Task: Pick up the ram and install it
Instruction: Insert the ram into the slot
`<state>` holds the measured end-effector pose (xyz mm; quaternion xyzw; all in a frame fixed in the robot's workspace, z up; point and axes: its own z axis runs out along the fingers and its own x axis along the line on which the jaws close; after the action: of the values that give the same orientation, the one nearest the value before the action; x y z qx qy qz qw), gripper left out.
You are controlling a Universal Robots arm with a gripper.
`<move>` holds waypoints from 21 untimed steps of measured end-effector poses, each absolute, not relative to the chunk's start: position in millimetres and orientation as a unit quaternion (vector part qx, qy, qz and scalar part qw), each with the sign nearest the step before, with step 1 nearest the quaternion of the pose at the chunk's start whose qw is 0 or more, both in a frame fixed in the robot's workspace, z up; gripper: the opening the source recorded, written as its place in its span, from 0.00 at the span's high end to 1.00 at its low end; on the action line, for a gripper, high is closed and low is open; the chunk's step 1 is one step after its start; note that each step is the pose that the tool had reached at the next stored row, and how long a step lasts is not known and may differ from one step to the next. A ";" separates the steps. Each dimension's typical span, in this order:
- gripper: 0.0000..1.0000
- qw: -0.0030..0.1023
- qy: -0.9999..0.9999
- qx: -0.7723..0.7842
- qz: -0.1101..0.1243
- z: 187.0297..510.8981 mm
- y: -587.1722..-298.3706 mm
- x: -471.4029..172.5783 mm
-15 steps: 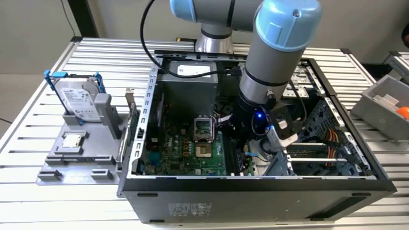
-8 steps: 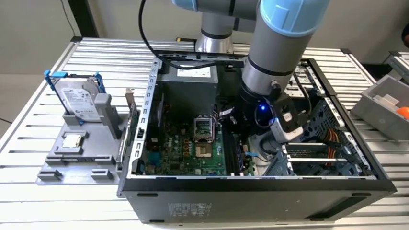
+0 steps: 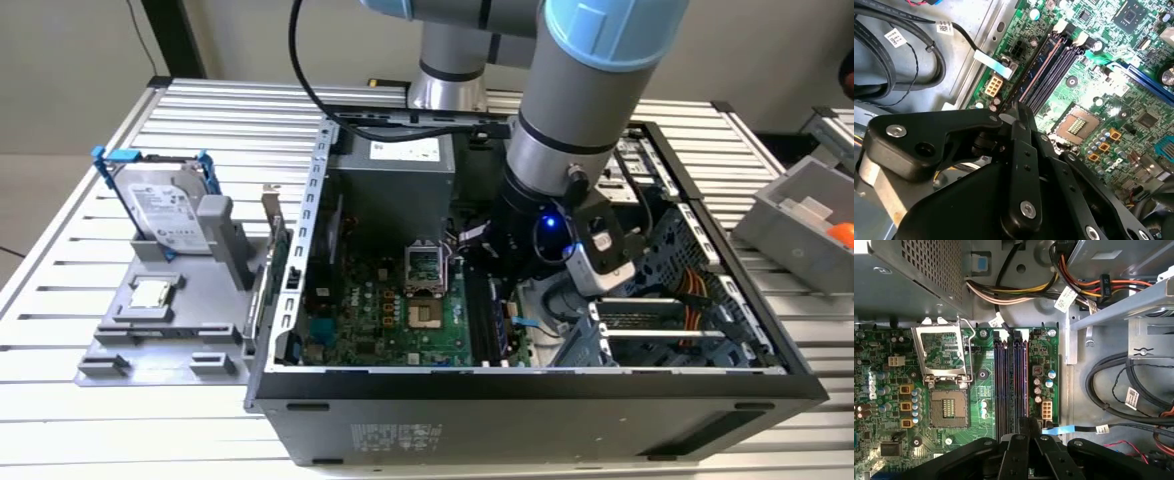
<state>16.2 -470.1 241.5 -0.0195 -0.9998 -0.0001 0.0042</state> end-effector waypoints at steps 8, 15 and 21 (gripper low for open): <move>1.00 0.004 -1.000 -0.019 0.000 241.6 -470.6 16.2; 1.00 0.004 -1.000 -0.019 0.000 241.5 -471.2 16.2; 1.00 0.004 -1.000 -0.019 0.000 241.5 -471.5 16.2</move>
<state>16.2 -471.5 241.5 -0.0193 -0.9998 -0.0001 0.0042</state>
